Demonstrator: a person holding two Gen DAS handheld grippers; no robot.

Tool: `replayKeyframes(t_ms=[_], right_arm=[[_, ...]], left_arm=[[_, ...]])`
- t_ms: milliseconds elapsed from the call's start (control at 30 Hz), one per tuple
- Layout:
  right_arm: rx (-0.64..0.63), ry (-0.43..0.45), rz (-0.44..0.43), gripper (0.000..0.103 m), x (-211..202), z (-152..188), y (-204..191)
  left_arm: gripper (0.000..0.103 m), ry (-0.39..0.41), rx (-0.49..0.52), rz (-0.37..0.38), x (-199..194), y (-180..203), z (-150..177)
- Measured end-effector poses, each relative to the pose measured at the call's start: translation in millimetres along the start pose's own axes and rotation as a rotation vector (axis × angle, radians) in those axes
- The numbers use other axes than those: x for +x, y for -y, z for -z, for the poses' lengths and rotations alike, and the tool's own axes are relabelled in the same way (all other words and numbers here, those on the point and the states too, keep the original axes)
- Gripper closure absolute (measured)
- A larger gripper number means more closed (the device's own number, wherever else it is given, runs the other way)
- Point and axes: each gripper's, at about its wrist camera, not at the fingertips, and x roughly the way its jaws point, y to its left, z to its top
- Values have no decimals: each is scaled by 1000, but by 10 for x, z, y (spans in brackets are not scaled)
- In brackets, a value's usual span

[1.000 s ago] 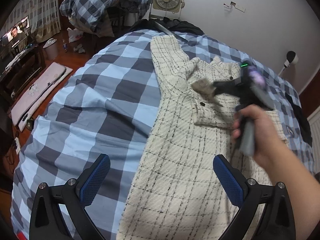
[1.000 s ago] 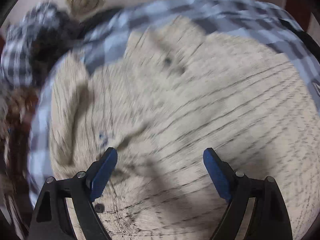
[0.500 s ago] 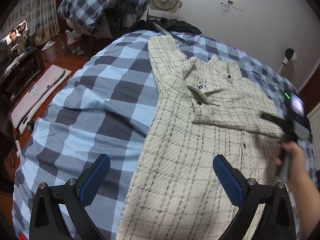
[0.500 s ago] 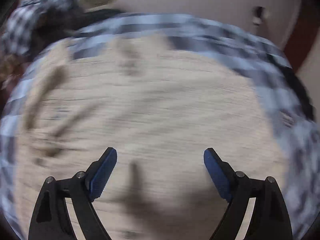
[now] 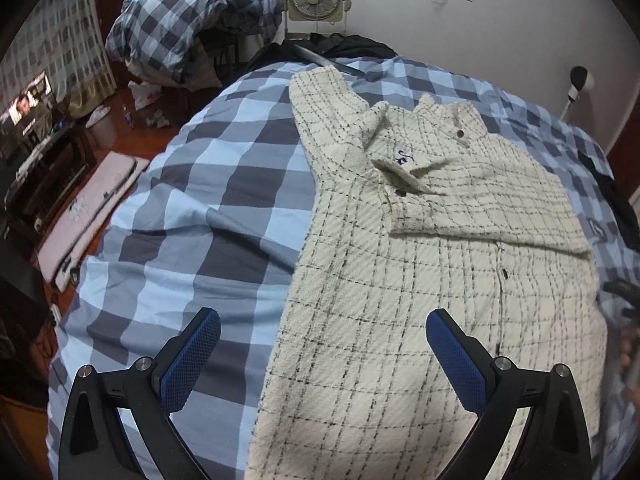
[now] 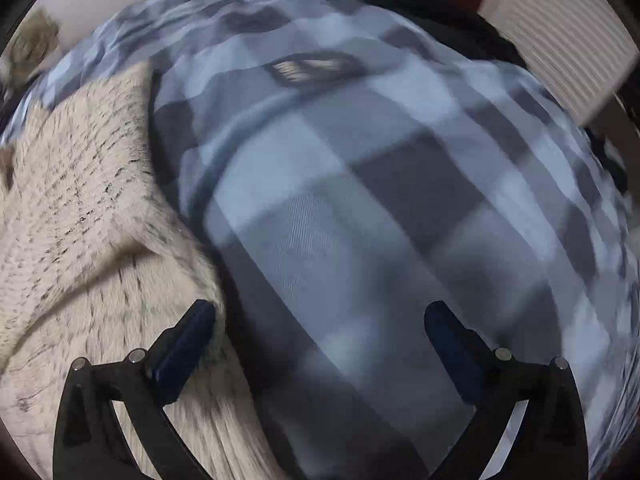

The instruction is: Fold small clothes

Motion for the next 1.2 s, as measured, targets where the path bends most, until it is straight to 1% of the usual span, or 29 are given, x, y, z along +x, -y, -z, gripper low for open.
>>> replayKeyframes(t_ms=[33,67,100,133,200,267,300,367,433,500,567,600,633,667,700,733,767,833,867,967,1000,1067,1100,1133,1167,1200], right_arm=[[-10,14,-37,2,-149,81,56],[-36,28,-54,2,-282,171,89],[-99,38,-63,2,-458,321,109],[-159,29,-70,2,-538,439,113],[-296,-42,-93,2,-657,810,227],[-363,-135,-109,1,-686,1118,383],[-375,-205,-130,1,-656,1276,482],[-345,-310,-184,1,-561,1467,603],[-258,-409,-228,1,-386,1622,718],[-197,-448,-274,1,-218,1676,740],[-182,-452,-270,2,-38,1687,699],[-189,-447,-254,8,45,1689,682],[-206,-445,-246,31,93,1683,641],[-232,-437,-242,42,91,1705,591],[-262,-416,-245,61,50,1690,540],[-281,-401,-258,93,-6,1675,508],[-292,-397,-277,97,-63,1668,484],[-322,-356,-274,97,-216,1638,458],[-320,-339,-293,97,-300,1611,483],[-209,-324,-364,98,-440,1522,696],[-171,-328,-355,98,-440,1491,808],[-166,-324,-273,98,-377,1483,886],[-180,-345,-215,98,-250,1506,895],[-168,-375,-188,98,-130,1541,892],[-175,-415,-145,95,-3,1596,874],[-195,-462,-89,79,123,1656,824]], left_arm=[[0,6,12,-2,-20,20,11],[0,11,23,-5,-44,40,25],[0,14,30,-7,-60,56,33],[0,18,40,-9,-84,73,47],[0,25,50,-6,-140,85,77],[0,34,50,-5,-188,75,101],[0,42,51,-8,-231,59,124],[0,52,57,-15,-285,37,160],[0,60,70,-32,-338,7,231],[0,56,85,-44,-352,-15,288],[0,41,105,-59,-346,-30,359],[0,30,117,-64,-336,-32,395],[0,21,129,-69,-328,-30,423],[0,19,137,-71,-328,-25,440],[0,16,157,-77,-322,0,466],[0,16,173,-82,-320,21,483],[0,17,198,-90,-315,53,506],[0,17,228,-97,-314,99,532],[0,19,241,-92,-323,130,546],[0,17,255,-70,-351,164,565],[0,16,259,-65,-366,171,575],[0,18,267,-65,-388,178,591],[0,19,274,-68,-401,174,606],[0,20,278,-69,-410,172,613],[0,22,277,-70,-423,165,619],[0,23,274,-69,-432,155,623]])
